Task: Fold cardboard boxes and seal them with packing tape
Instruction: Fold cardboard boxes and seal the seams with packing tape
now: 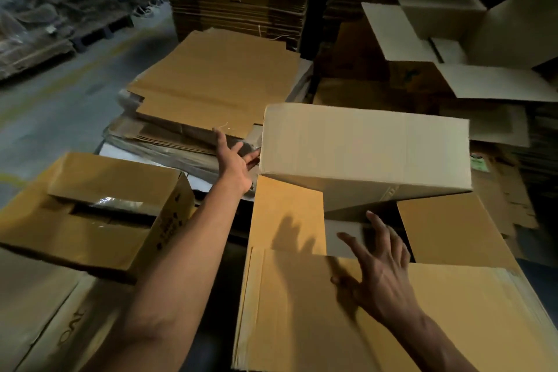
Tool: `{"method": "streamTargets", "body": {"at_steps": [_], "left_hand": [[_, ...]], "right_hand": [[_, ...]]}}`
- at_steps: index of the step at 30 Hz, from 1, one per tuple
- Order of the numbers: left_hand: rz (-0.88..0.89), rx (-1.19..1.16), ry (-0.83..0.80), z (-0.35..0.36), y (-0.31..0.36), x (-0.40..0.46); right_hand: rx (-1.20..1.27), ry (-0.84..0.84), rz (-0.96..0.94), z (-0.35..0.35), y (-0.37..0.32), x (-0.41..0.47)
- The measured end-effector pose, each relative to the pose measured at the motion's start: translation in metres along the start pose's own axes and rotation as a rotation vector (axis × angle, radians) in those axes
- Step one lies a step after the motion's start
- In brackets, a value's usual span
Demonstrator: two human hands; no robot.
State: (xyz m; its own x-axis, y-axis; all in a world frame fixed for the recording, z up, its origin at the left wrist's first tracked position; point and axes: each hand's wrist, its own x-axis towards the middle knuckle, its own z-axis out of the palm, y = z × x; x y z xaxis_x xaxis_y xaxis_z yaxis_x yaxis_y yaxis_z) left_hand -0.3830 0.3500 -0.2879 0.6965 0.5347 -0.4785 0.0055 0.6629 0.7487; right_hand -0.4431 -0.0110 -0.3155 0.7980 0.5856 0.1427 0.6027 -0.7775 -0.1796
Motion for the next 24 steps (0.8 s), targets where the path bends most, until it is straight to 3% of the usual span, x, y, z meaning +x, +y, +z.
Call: {"method": "streamTargets", "body": {"at_steps": [9,13,15,18,24], "left_hand": [[0.444,0.438,-0.133,0.002,0.029,-0.076],[0.529,0.814,-0.253,-0.015,0.013,-0.123],[0.561,1.056,-0.260,-0.027,-0.004,-0.139],[0.555,1.456,-0.221,-0.041,-0.037,-0.161],[0.502,2.022,-0.211,-0.022,-0.113,-0.202]], "right_hand": [[-0.051,0.195,0.108,-0.004,-0.012,-0.013],[-0.068,0.346,0.023,-0.006,-0.005,-0.021],[-0.075,0.344,-0.029,-0.015,0.002,-0.023],[-0.117,0.211,-0.029,-0.025,0.028,-0.026],[-0.123,-0.294,0.062,-0.045,0.120,-0.029]]}}
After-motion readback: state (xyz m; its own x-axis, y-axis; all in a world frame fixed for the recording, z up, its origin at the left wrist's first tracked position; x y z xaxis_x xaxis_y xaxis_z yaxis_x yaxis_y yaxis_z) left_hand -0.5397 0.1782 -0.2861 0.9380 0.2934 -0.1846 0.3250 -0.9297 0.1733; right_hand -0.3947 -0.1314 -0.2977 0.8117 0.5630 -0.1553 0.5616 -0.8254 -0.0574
